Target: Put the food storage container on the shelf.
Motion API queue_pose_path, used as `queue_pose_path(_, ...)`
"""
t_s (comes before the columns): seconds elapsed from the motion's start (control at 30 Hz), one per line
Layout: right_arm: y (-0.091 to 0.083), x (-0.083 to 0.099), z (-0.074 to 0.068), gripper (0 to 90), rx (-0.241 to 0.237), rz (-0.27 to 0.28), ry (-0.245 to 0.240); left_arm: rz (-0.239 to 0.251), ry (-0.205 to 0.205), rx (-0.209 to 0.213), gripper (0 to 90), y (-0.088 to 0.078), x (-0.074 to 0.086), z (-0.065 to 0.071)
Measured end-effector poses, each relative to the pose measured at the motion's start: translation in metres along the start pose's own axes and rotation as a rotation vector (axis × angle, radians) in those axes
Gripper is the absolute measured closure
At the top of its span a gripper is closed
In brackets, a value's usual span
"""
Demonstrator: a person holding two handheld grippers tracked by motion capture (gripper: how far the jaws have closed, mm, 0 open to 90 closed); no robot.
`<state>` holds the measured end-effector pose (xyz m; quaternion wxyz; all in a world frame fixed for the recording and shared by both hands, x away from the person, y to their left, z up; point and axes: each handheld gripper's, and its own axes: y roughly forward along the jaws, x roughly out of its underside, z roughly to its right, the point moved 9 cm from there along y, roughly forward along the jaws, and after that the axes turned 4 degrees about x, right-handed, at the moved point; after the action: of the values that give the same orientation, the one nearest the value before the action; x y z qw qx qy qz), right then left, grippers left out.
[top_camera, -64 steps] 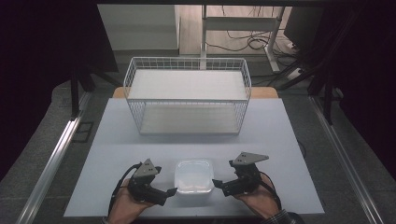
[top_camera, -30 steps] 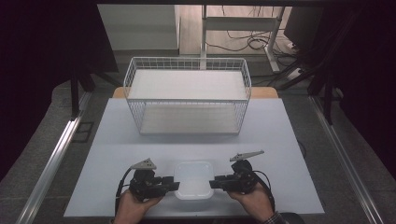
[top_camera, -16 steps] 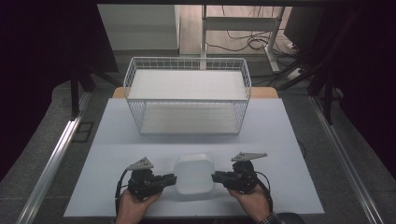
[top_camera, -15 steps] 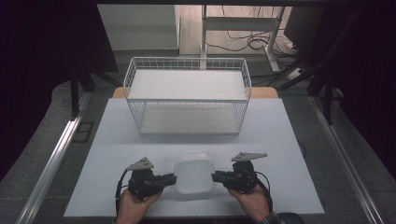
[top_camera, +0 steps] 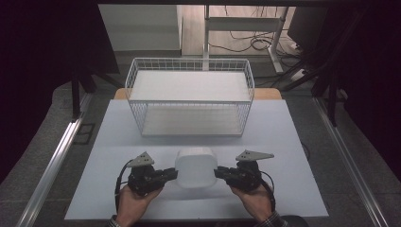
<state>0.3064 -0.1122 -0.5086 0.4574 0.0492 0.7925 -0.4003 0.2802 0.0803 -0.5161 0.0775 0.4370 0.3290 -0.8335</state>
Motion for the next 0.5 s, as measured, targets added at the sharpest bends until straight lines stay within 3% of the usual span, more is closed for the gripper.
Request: queue_pose_path(0.5, -0.011, -0.057, -0.001, 78.5, 0.016, 0.100, -0.059, 0.053, 0.054, -0.016, 80.8, -0.017, -0.054, -0.008)
